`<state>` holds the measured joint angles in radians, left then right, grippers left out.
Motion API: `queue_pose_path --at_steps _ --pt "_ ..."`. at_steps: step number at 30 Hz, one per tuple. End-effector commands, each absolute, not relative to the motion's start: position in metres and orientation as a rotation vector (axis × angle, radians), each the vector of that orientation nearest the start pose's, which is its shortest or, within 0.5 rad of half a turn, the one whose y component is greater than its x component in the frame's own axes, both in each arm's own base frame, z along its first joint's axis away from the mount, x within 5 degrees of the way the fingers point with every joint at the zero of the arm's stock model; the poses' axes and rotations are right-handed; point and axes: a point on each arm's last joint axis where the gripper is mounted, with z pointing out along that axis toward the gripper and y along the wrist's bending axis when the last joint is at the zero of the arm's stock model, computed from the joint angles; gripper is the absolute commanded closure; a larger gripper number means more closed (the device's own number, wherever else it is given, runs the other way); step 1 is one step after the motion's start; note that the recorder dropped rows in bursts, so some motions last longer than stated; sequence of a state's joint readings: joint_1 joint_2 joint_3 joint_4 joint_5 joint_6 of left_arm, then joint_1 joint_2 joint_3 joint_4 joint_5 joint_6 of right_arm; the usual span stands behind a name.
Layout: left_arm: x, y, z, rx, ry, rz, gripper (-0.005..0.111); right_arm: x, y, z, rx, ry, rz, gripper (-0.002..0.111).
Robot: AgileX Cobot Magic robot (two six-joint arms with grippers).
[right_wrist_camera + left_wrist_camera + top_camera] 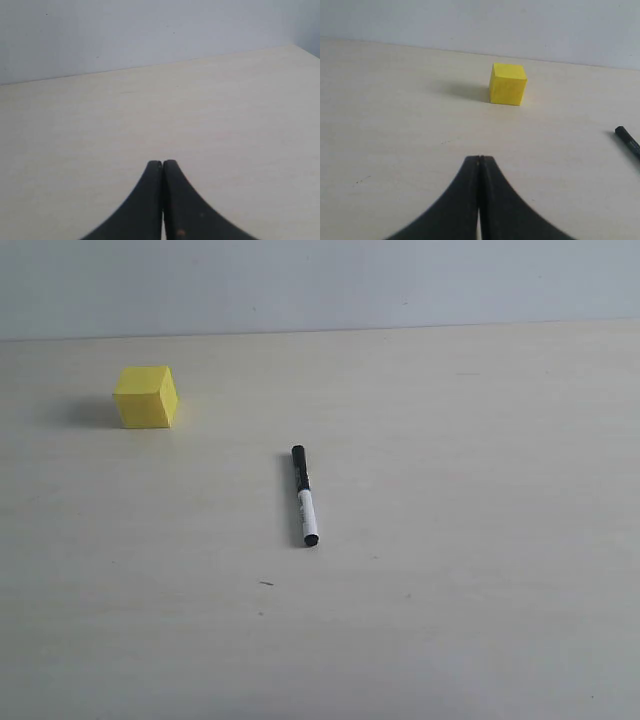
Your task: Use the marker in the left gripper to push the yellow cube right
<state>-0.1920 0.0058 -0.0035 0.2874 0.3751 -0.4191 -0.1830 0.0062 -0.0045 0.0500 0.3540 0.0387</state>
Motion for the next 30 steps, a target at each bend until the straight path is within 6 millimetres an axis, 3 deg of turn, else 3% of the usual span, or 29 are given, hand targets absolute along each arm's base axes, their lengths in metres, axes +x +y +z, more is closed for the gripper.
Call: queue_pose_path --at_steps 1,12,17,26,30 --pt "0.053 -0.001 0.181 -0.037 1.847 -0.154 0.107 0.053 -0.008 0.181 0.237 1.821 -0.055 0.108" --pt "0.053 -0.001 0.181 -0.036 1.847 -0.152 0.107 0.053 -0.008 0.181 0.237 1.821 -0.055 0.108" --pt "0.055 0.002 0.185 0.07 1.79 -0.017 0.107 0.053 -0.008 0.181 0.237 1.821 -0.055 0.108" --pt "0.055 -0.01 0.21 0.041 1.522 -0.254 0.107 0.053 -0.008 0.181 0.237 1.821 -0.055 0.108" --pt "0.055 -0.01 0.211 -0.12 1.516 -0.432 0.107 0.053 -0.008 0.181 0.237 1.821 -0.055 0.108"
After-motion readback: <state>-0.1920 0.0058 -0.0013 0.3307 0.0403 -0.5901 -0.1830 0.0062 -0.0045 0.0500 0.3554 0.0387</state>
